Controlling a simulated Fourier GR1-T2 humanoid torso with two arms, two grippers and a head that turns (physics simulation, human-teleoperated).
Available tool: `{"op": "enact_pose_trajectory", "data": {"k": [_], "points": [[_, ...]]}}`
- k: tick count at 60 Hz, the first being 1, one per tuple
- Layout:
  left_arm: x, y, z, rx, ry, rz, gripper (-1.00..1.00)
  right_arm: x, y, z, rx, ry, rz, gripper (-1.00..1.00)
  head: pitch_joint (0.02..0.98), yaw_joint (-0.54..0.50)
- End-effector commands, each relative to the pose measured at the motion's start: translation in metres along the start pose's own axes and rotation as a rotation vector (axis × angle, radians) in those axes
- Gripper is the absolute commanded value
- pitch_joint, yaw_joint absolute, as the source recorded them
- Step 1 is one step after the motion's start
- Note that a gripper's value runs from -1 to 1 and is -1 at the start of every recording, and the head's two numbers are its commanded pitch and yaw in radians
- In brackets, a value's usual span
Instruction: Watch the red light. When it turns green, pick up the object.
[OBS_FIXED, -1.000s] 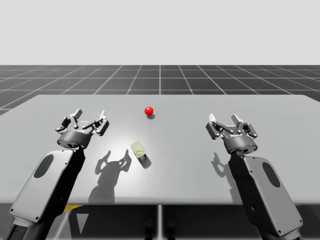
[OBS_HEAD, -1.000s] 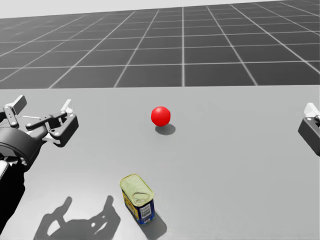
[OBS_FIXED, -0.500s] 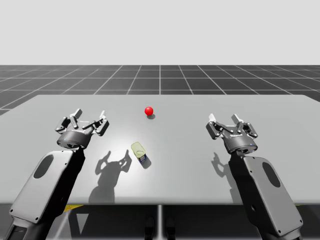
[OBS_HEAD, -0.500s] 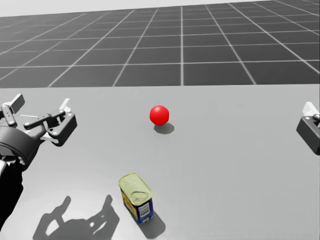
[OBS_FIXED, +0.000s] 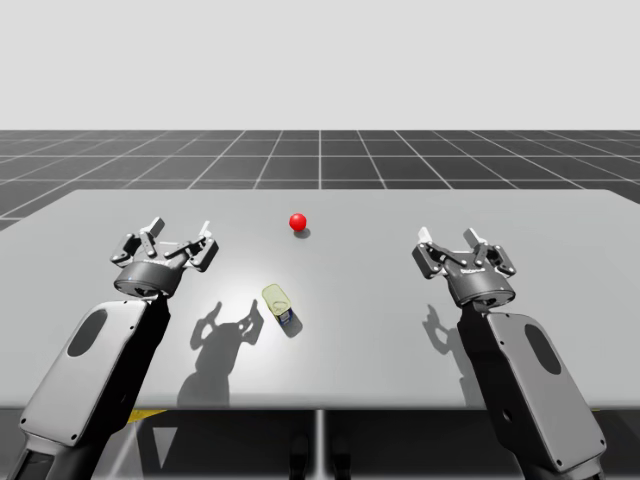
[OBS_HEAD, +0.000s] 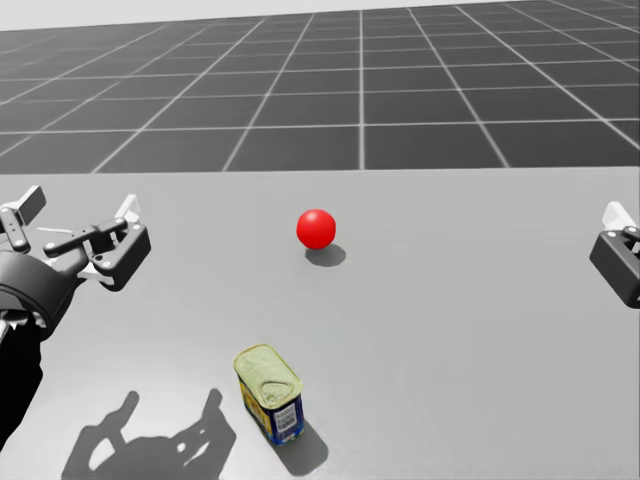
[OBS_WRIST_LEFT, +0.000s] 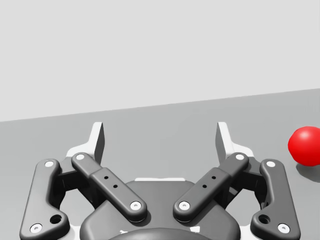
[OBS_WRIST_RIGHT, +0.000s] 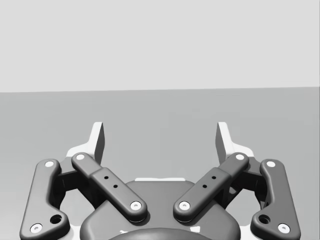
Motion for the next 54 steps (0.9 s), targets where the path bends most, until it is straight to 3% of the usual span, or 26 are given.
{"op": "enact_pose_trajectory", "data": {"k": [1, 27, 54], "points": [[-0.0002, 0.0001, -0.0003, 0.0, 0.0, 0.0, -1.0, -0.0001, -0.0002, -0.0001, -0.001, -0.002, 0.004, -1.0, 0.59, 0.09], [-0.0002, 0.0001, -0.0003, 0.0, 0.0, 0.0, -1.0, -0.0004, 0.0004, 0.0002, -0.001, -0.004, 0.014, -1.0, 0.613, 0.1], [-0.0004, -0.002, -0.0008, -0.009, -0.007, -0.013, -1.0, -0.001, 0.003, 0.0008, 0.002, -0.001, 0.024, -1.0, 0.826, 0.19]]}}
